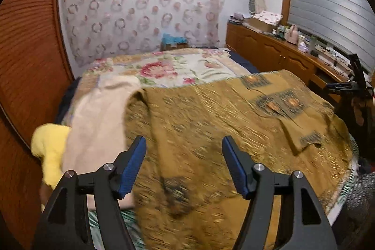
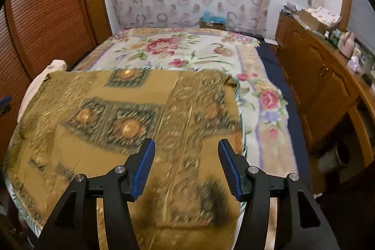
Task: Fold small clothes
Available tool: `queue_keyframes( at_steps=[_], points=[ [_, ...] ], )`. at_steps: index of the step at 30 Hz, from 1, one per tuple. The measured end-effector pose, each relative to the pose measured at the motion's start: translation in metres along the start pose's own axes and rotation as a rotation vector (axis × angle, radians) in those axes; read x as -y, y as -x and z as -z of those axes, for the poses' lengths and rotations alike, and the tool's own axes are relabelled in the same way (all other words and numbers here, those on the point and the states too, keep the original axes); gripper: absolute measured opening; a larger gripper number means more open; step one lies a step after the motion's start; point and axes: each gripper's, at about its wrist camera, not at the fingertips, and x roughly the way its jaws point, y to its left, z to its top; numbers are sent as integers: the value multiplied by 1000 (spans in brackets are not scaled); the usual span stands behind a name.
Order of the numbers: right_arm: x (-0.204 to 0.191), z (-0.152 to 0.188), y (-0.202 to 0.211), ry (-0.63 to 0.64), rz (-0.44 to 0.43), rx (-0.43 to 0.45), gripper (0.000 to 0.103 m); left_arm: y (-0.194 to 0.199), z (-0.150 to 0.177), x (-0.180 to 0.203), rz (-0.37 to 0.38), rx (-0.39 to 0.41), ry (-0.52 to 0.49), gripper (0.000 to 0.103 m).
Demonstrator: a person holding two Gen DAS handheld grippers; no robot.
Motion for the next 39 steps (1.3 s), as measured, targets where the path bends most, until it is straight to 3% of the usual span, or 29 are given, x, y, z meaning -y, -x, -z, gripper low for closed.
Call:
queue_keyframes(
  at_steps=[4, 19, 25, 39],
  points=[
    [16, 19, 11, -59, -41, 9, 58, -12, 11, 17, 49, -44, -4, 68],
    [30, 76, 40, -153, -75, -15, 64, -54, 53, 51, 76, -240, -43, 70],
    [36, 76, 31, -186, -56, -41, 64, -56, 59, 64, 61, -222, -111, 86],
    [34, 67, -2, -208, -7, -1, 64, -56, 59, 68, 60, -224, -115, 87]
  ],
)
